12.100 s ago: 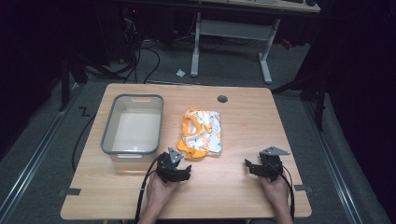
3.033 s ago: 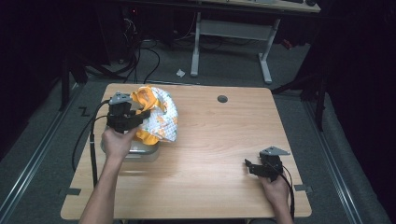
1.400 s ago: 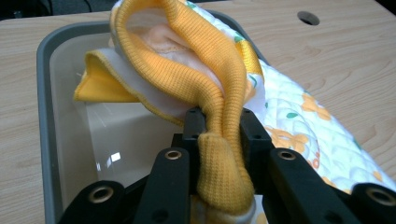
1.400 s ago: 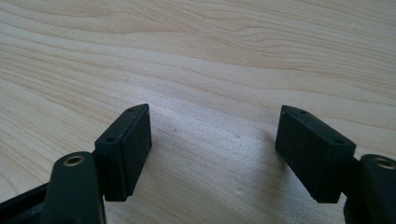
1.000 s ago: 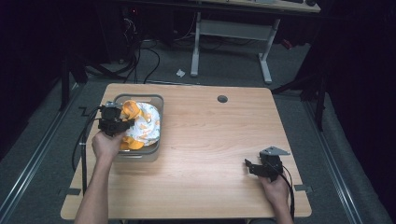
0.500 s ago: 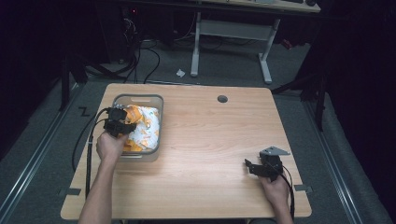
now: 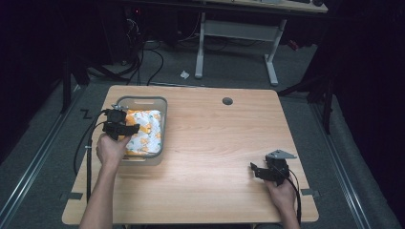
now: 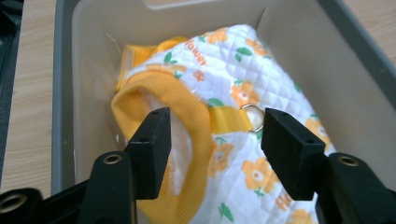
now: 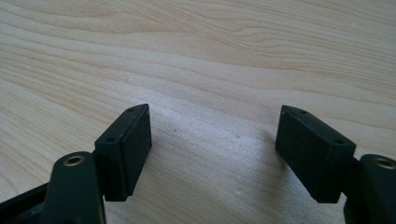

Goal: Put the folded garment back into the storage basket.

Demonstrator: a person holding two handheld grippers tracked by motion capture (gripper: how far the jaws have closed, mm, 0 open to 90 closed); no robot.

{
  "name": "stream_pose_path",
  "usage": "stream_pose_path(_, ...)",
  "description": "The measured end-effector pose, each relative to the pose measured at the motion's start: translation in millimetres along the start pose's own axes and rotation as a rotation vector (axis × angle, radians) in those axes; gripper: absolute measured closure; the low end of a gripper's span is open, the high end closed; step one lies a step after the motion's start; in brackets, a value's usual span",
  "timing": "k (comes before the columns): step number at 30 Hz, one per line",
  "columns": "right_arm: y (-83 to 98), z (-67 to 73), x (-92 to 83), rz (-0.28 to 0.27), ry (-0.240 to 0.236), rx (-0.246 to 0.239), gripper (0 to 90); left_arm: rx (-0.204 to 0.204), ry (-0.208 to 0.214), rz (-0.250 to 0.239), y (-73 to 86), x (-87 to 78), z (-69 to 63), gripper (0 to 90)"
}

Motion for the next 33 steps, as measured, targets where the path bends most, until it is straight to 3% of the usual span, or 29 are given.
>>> stream_pose_path(6, -0.1, -0.1, 0.1, -0.001, 0.000, -0.002, 27.2, -0.013, 0.027, -0.059, -7.4, -10.4, -10.1, 39.9)
stream_pose_path(13, -0.1, -0.1, 0.1, -0.001, 0.000, -0.002, 27.2, 0.008, 0.042, -0.099, -12.2, -19.9, -22.2, 38.8)
stream_pose_path(33, -0.1, -0.1, 0.1, -0.001, 0.000, -0.001, 27.2, 0.038, 0.102, -0.155, -18.0, -33.1, -54.8, 35.8)
Point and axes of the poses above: each handheld gripper's, and its own axes: x roughly forward along the jaws, y roughly out of its underside, z roughly to its left, the point moved 7 cm from there along x, roughly forward along the jaws, and after that the axes turned 9 degrees about x, right-handed, at the moved point
